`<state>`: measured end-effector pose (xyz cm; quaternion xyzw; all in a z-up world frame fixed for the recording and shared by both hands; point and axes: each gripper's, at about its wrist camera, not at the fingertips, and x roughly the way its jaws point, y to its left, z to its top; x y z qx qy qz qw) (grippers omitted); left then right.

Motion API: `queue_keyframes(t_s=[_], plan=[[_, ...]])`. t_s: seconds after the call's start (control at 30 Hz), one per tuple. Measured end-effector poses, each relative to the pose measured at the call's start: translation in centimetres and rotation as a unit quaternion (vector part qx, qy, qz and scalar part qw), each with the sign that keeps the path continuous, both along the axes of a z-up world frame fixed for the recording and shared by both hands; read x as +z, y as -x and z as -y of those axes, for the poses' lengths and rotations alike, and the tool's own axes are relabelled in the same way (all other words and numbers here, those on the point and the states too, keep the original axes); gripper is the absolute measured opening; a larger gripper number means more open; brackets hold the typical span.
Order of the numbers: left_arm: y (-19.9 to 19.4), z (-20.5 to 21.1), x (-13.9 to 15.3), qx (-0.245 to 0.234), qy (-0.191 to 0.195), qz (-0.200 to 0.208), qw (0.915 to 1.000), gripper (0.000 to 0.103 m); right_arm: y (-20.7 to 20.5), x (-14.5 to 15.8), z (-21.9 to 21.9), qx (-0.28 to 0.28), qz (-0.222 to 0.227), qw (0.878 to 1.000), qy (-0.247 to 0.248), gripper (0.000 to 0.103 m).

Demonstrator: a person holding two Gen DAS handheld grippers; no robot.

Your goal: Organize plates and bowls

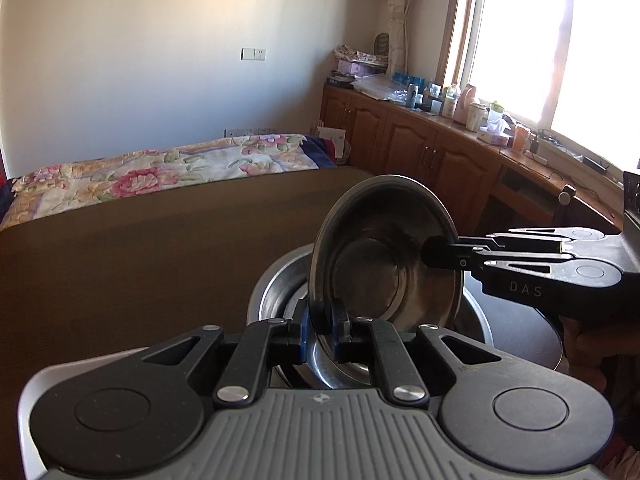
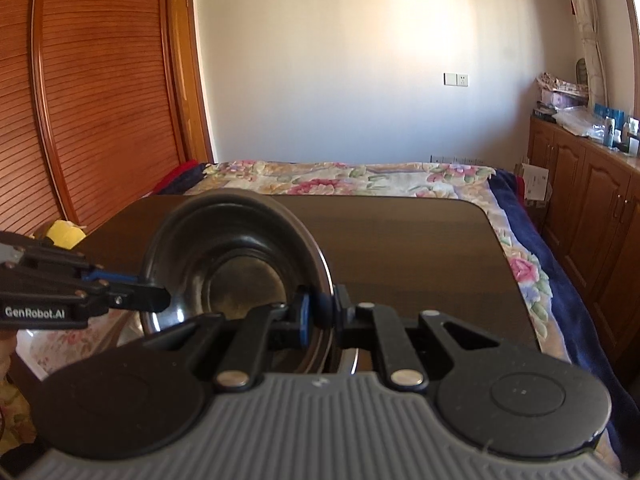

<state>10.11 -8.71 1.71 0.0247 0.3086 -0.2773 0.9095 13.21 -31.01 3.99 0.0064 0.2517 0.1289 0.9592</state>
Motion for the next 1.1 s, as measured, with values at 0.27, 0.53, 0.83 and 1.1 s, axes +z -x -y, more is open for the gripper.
queue_keyframes(t_s=[0.27,0.53,0.83,1.1], plan=[[-0.1,-0.2,-0.6,0.006,-0.003,-0.008,0.9999,0.012,-0.2,-0.7,-0.7,0.003,-0.007,1.000,0.001,0.014],[-0.3,-0.3,-1.0,0.009,-0.003,-0.013,0.9999,0.014,-0.3,-1.2,-1.0,0.002,-0.012,1.000,0.000,0.015],[-0.3,-0.2,-1.6,0.016,-0.001,-0.015,0.9998,0.015,-0.3,-1.7,-1.5,0.003,-0.011,1.000,0.000,0.016],[-0.1,-0.6,-1.6,0.020,0.010,-0.013,0.9997,0.015,0.1,-1.7,-1.2,0.003,-0.005,1.000,-0.002,0.016]])
